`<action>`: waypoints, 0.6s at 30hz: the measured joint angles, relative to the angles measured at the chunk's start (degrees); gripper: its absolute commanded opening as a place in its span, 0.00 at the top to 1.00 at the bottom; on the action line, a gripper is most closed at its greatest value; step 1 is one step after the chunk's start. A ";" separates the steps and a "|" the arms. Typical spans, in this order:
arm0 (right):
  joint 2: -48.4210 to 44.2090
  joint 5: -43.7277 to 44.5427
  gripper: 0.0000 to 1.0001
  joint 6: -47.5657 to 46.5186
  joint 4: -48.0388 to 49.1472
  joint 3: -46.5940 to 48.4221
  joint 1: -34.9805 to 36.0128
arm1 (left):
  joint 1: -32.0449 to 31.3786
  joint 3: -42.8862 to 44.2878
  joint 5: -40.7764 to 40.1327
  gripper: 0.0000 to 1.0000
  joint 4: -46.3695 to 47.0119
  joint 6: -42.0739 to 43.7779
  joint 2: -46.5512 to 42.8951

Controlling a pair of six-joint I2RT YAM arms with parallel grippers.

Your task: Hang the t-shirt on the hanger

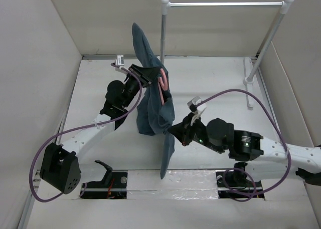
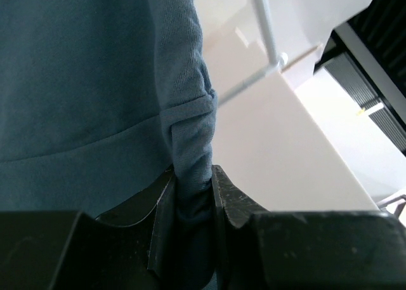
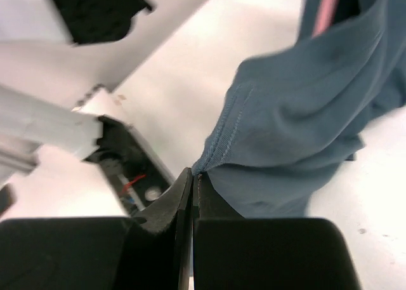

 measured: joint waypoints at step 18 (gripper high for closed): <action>8.52 -5.07 0.48 1.05 -0.59 -5.86 -3.82 | 0.00 -20.83 8.87 1.00 -4.81 -6.80 -15.54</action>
